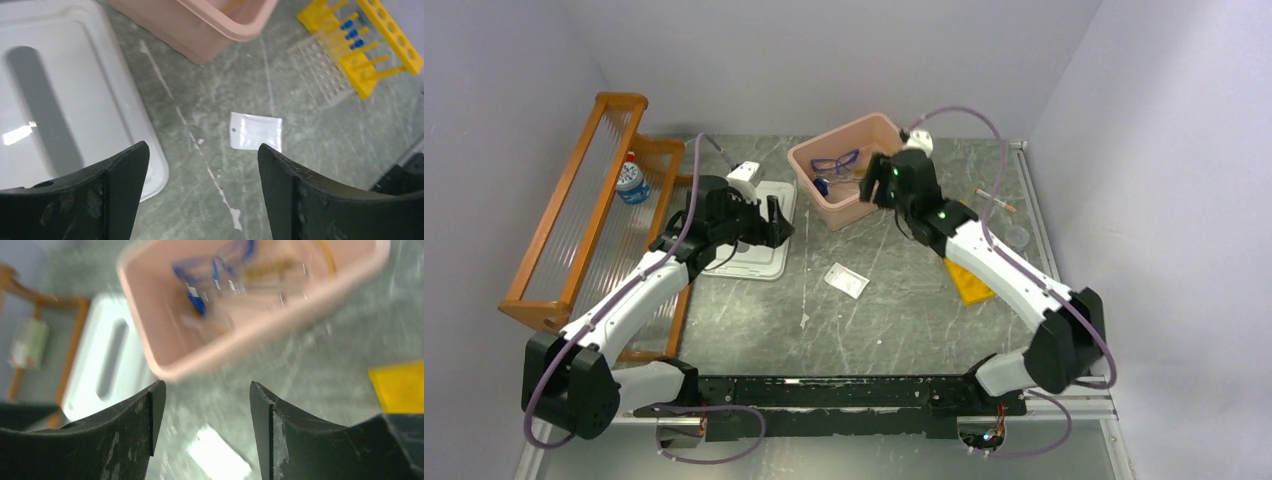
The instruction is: Organize the chemistry lab equipment
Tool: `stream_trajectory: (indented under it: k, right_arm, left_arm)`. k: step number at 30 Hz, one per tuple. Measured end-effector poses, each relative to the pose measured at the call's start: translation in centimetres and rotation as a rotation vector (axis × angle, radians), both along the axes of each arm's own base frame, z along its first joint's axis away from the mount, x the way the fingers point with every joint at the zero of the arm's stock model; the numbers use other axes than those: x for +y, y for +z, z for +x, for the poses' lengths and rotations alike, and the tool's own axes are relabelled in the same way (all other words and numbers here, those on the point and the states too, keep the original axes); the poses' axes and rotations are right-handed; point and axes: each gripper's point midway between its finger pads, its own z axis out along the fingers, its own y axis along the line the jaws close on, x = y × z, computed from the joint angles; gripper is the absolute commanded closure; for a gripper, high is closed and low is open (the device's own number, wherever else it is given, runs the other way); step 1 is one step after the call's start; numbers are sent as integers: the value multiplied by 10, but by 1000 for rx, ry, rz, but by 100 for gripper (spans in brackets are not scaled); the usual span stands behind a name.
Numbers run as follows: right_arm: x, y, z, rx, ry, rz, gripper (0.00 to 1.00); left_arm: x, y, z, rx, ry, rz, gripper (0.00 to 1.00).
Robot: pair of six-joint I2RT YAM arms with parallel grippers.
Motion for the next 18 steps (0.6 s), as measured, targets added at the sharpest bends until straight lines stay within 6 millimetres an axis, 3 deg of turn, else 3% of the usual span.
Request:
stream_trajectory:
  k: [3,8,14,18]
  right_arm:
    - [-22,-53,-45,120,35,-54,35]
    - [-35,-127,-96,309,73,-58,38]
    - [-32,-182,-126,459,38,24,49]
    - [-32,-207,-133,497,-3,83,52]
  left_arm:
    - [-20,-10,-9,60,-81,-46,16]
    - [-50,-15,-21,108,-134,-98,23]
    - [-83,-48,-35,203,-128,-130,39]
    - [-93,-78,-38,267,-92,-127,42]
